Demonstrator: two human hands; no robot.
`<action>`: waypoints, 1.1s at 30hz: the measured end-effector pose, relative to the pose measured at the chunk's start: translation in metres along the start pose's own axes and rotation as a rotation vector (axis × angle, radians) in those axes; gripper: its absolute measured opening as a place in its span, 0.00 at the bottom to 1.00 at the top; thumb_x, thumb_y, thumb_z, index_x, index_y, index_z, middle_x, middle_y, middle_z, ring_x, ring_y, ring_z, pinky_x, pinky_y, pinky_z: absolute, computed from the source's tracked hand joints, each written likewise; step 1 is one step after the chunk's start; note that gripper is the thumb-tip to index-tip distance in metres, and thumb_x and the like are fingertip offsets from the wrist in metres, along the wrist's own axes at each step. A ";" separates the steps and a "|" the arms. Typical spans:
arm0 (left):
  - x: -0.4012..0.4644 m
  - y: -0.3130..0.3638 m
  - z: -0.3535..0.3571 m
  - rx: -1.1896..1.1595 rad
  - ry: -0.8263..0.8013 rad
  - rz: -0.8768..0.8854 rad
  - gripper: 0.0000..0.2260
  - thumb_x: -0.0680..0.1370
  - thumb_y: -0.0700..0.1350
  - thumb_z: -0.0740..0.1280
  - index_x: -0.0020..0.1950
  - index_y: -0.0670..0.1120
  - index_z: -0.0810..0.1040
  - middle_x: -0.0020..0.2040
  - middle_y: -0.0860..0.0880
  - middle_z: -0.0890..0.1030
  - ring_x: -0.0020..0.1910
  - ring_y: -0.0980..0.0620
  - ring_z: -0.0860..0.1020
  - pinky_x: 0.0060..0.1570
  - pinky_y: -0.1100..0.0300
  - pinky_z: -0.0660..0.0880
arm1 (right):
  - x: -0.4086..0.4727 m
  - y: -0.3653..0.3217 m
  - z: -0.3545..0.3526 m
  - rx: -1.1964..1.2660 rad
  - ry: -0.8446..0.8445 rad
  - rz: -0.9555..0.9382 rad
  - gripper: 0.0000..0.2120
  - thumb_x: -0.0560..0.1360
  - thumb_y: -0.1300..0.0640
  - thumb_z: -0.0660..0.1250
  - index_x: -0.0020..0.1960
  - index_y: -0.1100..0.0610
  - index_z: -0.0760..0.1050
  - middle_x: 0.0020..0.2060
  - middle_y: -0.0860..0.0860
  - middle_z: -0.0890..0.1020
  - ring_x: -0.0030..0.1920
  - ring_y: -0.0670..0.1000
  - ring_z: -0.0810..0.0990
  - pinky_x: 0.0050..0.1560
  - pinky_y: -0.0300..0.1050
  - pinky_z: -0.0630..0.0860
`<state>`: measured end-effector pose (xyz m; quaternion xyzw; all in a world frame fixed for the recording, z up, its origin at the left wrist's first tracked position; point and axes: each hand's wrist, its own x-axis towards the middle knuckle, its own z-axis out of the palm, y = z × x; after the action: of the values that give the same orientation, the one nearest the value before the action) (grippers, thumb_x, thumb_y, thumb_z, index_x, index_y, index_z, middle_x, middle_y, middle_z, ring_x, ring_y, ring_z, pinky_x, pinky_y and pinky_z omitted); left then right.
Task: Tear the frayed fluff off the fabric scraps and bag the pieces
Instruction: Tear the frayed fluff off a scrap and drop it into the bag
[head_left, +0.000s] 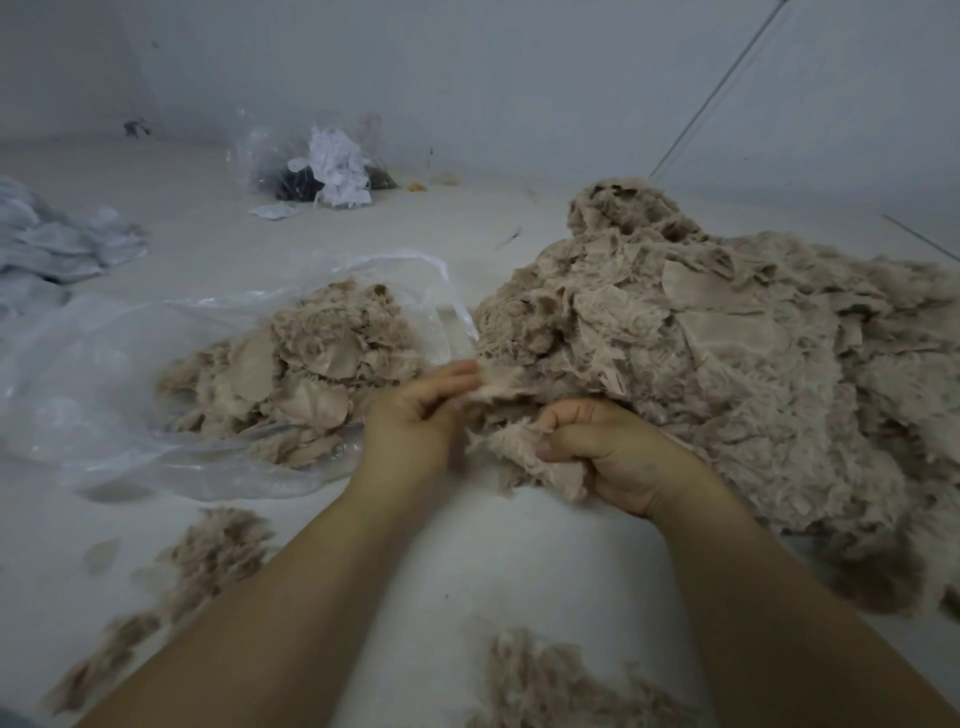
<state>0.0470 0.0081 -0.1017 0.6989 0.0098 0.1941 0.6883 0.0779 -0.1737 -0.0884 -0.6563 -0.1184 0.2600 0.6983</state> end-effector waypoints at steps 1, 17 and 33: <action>-0.004 0.002 0.004 0.078 -0.101 0.033 0.19 0.76 0.26 0.65 0.49 0.50 0.84 0.57 0.52 0.83 0.62 0.56 0.79 0.67 0.57 0.72 | 0.001 0.001 0.000 -0.013 0.001 0.002 0.05 0.60 0.64 0.69 0.28 0.55 0.78 0.26 0.53 0.74 0.24 0.47 0.70 0.26 0.37 0.66; -0.005 0.009 -0.009 -0.197 -0.164 -0.240 0.16 0.79 0.43 0.65 0.32 0.42 0.75 0.19 0.48 0.66 0.17 0.54 0.59 0.20 0.69 0.57 | -0.003 -0.002 0.001 0.051 0.020 0.001 0.07 0.60 0.64 0.71 0.26 0.55 0.78 0.24 0.50 0.76 0.24 0.45 0.74 0.25 0.34 0.70; -0.018 0.024 -0.037 -0.184 -1.374 -0.550 0.11 0.80 0.41 0.67 0.60 0.37 0.79 0.46 0.37 0.84 0.31 0.48 0.84 0.25 0.60 0.79 | 0.002 0.003 0.000 0.143 0.076 -0.044 0.06 0.61 0.62 0.74 0.29 0.55 0.78 0.31 0.55 0.73 0.29 0.49 0.76 0.32 0.40 0.79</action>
<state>0.0135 0.0368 -0.0840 0.5745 -0.2645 -0.4658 0.6189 0.0791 -0.1729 -0.0914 -0.6113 -0.0874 0.2274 0.7530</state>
